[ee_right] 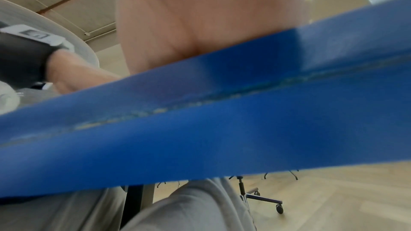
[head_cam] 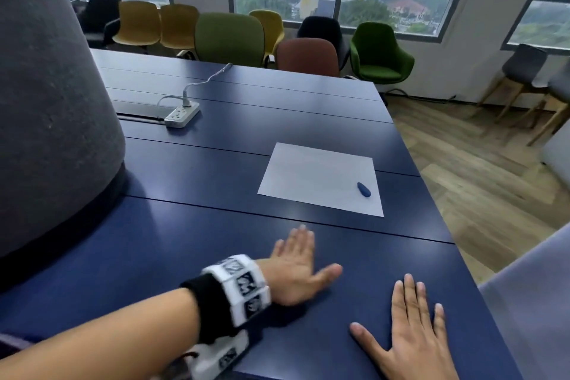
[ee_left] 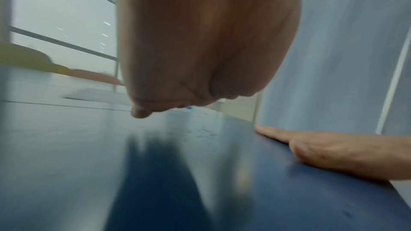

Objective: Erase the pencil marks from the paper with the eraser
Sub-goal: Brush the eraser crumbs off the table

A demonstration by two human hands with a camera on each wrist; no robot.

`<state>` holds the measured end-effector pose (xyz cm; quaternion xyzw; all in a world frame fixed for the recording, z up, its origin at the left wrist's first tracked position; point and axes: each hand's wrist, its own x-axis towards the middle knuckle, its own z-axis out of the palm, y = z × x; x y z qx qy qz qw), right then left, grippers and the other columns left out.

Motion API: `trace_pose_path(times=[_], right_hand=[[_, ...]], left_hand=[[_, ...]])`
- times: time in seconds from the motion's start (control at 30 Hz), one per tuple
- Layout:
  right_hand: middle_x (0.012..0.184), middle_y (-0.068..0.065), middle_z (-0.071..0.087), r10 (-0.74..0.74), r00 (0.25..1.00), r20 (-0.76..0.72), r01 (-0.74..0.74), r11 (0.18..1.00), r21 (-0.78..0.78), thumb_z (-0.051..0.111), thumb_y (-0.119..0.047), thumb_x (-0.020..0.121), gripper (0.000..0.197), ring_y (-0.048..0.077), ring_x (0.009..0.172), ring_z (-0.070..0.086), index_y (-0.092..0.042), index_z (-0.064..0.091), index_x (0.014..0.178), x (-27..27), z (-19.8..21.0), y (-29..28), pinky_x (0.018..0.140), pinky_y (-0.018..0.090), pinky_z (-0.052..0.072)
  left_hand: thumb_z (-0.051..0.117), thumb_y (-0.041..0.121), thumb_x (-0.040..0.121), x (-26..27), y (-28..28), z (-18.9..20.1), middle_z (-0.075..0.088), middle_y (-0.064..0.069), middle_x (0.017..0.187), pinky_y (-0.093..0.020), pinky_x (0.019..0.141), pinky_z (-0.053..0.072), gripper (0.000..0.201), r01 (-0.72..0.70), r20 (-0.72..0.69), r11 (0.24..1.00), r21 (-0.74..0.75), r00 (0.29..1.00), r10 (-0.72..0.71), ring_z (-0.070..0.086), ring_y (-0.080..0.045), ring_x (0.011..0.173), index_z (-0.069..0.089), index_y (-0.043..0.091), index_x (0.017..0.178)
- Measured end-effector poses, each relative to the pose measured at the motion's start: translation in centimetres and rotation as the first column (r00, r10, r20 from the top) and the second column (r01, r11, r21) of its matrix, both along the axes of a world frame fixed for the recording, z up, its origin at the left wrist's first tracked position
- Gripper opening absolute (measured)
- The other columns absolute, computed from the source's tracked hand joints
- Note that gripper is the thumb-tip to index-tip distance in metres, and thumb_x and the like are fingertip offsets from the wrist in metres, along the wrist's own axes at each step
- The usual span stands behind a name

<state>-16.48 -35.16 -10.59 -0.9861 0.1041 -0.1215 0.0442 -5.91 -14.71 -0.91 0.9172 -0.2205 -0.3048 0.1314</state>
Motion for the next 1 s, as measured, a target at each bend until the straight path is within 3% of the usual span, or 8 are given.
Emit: trace_pose_path(times=[0.13, 0.27, 0.37, 0.5, 0.7, 0.83, 0.9, 1.0], right_hand=[[0.145, 0.02, 0.045, -0.008, 1.0, -0.005, 0.008, 1.0, 0.024, 0.017, -0.087, 0.079, 0.115, 0.01, 0.149, -0.011, 0.009, 0.05, 0.133, -0.2, 0.1, 0.3, 0.117, 0.036, -0.003], [0.146, 0.02, 0.044, 0.005, 1.0, -0.004, -0.004, 0.997, 0.079, 0.017, -0.089, 0.078, 0.117, 0.009, 0.149, -0.011, 0.009, 0.048, 0.135, -0.3, 0.2, 0.5, 0.117, 0.033, -0.001], [0.146, 0.02, 0.042, 0.024, 0.999, -0.032, -0.02, 0.992, 0.121, 0.015, -0.086, 0.08, 0.115, 0.02, 0.148, 0.006, 0.009, 0.047, 0.136, -0.4, 0.5, 0.7, 0.118, 0.03, -0.003], [0.146, 0.018, 0.044, 0.015, 0.996, -0.086, 0.002, 0.981, 0.194, 0.014, -0.082, 0.084, 0.108, 0.028, 0.139, 0.033, 0.007, 0.048, 0.136, -0.7, 1.3, 0.8, 0.116, 0.027, -0.001], [0.153, 0.014, 0.036, 0.034, 0.99, -0.139, 0.007, 0.959, 0.283, 0.01, -0.087, 0.078, 0.114, 0.027, 0.142, 0.031, 0.002, 0.038, 0.144, -1.0, 1.8, 0.8, 0.117, 0.024, -0.006], [0.16, 0.002, 0.017, 0.039, 0.998, -0.047, -0.023, 0.95, 0.311, -0.001, -0.094, 0.065, 0.124, 0.013, 0.148, 0.008, -0.009, 0.021, 0.152, -1.1, 2.0, 0.8, 0.115, 0.02, -0.016], [0.16, 0.0, 0.016, 0.031, 0.999, -0.04, -0.017, 0.944, 0.329, -0.001, -0.095, 0.065, 0.124, 0.012, 0.148, 0.006, -0.01, 0.021, 0.153, -1.0, 2.3, 0.9, 0.116, 0.02, -0.015], [0.158, 0.003, 0.024, 0.035, 0.998, -0.05, -0.018, 0.946, 0.323, 0.005, -0.092, 0.072, 0.117, 0.015, 0.147, 0.014, -0.009, 0.027, 0.151, -1.1, 2.3, 1.0, 0.118, 0.023, -0.009]], left_hand=[[-0.012, 0.086, 0.064, -1.5, 10.0, -0.8, -0.039, -0.007, 0.151, -0.04, 0.118, -0.015, 0.116, -0.319, 0.173, 0.933, 0.164, 0.941, 0.291, -0.033, -0.02, 0.141, -0.027, 0.006, 0.147], [-0.008, 0.077, 0.066, -5.1, 13.5, -2.6, -0.032, -0.013, 0.156, -0.048, 0.118, -0.01, 0.112, -0.567, 0.199, 0.78, 0.265, 0.824, 0.531, -0.029, -0.025, 0.144, -0.023, 0.004, 0.149], [-0.025, 0.084, 0.06, -5.4, 11.4, -2.7, -0.03, -0.016, 0.156, -0.053, 0.116, -0.013, 0.121, -0.595, 0.185, 0.758, 0.268, 0.804, 0.565, -0.029, -0.027, 0.144, -0.021, 0.003, 0.149], [-0.043, 0.083, 0.033, -4.4, 6.2, -2.9, -0.036, -0.018, 0.152, -0.053, 0.111, -0.022, 0.137, -0.484, 0.165, 0.86, 0.158, 0.872, 0.461, -0.036, -0.028, 0.14, -0.03, 0.002, 0.143], [-0.012, 0.086, 0.059, -5.3, -2.2, -2.2, -0.038, -0.009, 0.152, -0.038, 0.11, -0.028, 0.119, -0.155, 0.021, 0.979, -0.135, 0.987, 0.159, -0.043, -0.019, 0.135, -0.025, 0.008, 0.147], [0.011, 0.064, 0.091, -4.3, -1.3, 0.2, -0.031, 0.002, 0.156, -0.028, 0.117, -0.014, 0.085, -0.309, -0.181, 0.877, -0.369, 0.949, 0.259, -0.027, -0.009, 0.142, -0.019, 0.012, 0.151], [0.014, 0.057, 0.097, -2.8, 2.1, 0.4, -0.032, -0.002, 0.155, -0.031, 0.118, -0.013, 0.079, -0.383, -0.096, 0.877, -0.29, 0.924, 0.371, -0.027, -0.012, 0.143, -0.02, 0.009, 0.15], [0.012, 0.066, 0.093, 0.4, 7.9, -1.0, -0.034, -0.011, 0.155, -0.041, 0.119, -0.011, 0.09, -0.478, 0.094, 0.878, 0.03, 0.876, 0.474, -0.028, -0.021, 0.144, -0.02, 0.004, 0.15]])
